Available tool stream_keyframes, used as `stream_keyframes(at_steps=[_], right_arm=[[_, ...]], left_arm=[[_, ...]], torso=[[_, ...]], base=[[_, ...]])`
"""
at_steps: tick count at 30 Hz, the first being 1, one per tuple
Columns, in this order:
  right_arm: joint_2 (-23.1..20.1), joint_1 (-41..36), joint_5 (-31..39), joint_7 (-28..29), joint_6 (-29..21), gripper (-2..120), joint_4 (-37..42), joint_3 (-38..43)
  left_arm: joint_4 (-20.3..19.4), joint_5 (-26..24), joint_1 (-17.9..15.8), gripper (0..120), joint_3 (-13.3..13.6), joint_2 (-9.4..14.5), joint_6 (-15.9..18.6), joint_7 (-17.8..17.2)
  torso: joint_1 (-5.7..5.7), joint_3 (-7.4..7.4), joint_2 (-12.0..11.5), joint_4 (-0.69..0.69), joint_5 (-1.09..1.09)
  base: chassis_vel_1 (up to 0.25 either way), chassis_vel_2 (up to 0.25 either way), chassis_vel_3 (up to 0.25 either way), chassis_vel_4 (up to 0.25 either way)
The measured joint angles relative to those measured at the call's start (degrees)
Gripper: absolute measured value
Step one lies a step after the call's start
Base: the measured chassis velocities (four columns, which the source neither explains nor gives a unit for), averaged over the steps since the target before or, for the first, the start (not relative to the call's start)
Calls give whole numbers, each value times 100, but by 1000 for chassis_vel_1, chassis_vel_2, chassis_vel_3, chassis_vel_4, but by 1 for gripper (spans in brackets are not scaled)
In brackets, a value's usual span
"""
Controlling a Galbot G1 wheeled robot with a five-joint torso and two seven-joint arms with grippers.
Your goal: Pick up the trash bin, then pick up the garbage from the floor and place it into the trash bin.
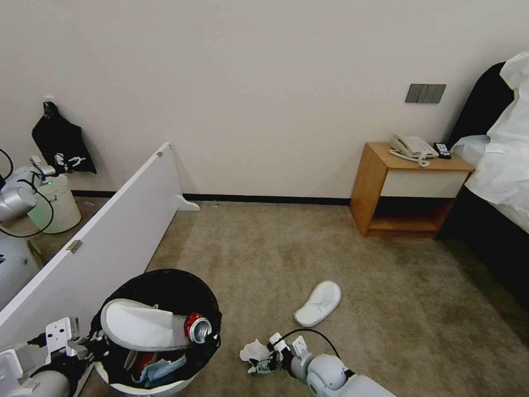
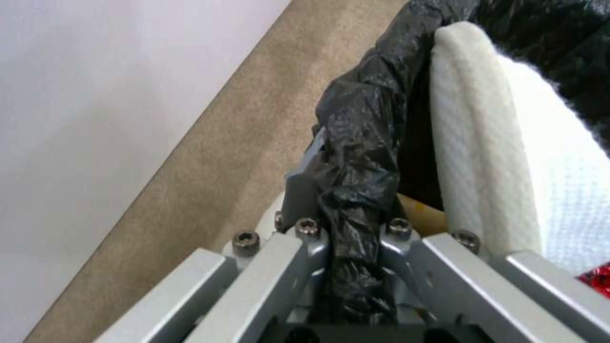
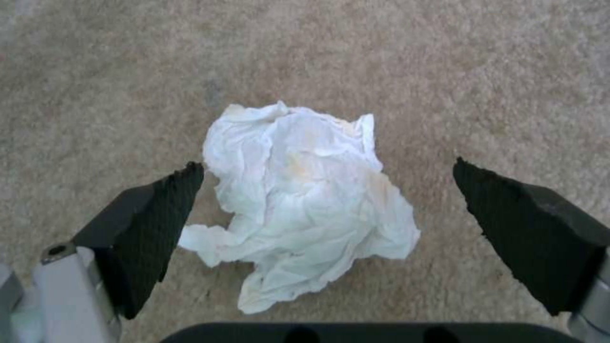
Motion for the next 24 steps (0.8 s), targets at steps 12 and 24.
stream_keyframes(at_steps=[12,24], right_arm=[[135,100,-77,-179,108,69,-410,61],[197,198,-94,-305,172,20,-663,84]], left_arm=[[2,-10,-5,2,3,2,1,-5],[2,-17,-3,2,-1,-4,3,-9]], torso=[[0,0,0,0,0],[0,0,0,-1,0]], base=[[0,0,0,0],[0,0,0,0]])
